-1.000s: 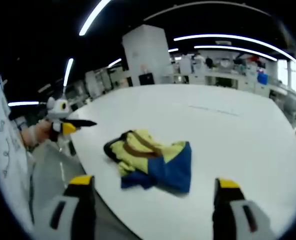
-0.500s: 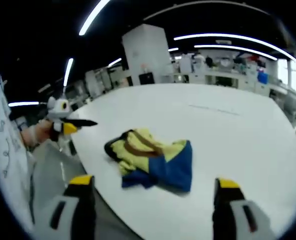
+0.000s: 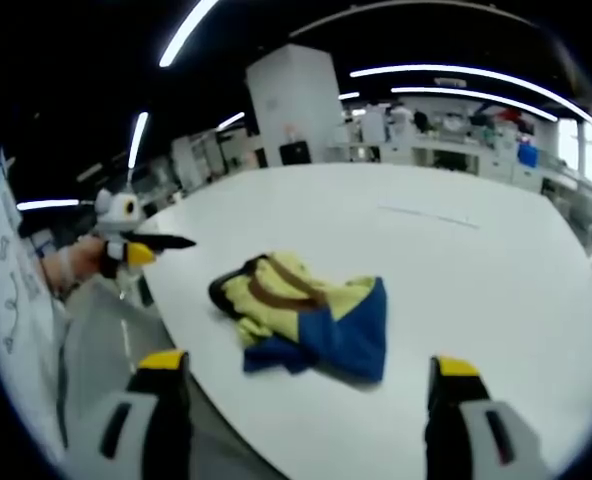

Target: Fold the garment on the visible template until the final outline fits inside the template.

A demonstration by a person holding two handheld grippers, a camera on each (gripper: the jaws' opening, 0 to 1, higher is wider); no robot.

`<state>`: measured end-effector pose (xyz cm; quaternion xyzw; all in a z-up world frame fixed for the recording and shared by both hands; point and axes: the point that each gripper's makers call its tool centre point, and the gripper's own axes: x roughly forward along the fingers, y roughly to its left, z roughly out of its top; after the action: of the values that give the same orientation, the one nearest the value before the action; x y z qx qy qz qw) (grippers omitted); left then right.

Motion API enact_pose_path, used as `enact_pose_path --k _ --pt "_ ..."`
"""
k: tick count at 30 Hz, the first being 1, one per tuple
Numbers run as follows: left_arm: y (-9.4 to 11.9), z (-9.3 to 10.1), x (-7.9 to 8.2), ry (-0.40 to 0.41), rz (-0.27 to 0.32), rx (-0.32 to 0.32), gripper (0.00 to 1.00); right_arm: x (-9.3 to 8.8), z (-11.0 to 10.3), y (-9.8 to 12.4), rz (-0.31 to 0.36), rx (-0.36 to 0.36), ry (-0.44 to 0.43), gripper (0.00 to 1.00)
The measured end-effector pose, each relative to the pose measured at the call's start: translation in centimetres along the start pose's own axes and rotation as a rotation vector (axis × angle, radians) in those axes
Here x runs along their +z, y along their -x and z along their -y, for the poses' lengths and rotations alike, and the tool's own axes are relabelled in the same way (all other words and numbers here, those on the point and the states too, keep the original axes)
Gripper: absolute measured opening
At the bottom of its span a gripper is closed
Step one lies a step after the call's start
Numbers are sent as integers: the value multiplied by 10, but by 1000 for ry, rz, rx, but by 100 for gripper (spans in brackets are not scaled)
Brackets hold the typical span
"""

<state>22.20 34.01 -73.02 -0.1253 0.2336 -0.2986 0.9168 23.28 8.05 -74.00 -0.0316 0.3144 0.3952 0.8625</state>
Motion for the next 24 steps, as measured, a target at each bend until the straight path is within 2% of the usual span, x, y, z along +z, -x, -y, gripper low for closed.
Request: enact_pose_path --k 7,13,16,24 --pt "0 -5 -2 -15 -30 2 84 -3 0 -1 -7 -5 -2 99" --pt "-1 -11 3 -25 -29 7 83 -6 5 -3 -14 -14 -2 99" --pt "-4 -13 2 -26 -37 8 82 -9 10 -5 -27 -18 2 94" --pt "-13 -13 -5 -17 -49 6 77 -7 18 -14 -45 -21 25 93"
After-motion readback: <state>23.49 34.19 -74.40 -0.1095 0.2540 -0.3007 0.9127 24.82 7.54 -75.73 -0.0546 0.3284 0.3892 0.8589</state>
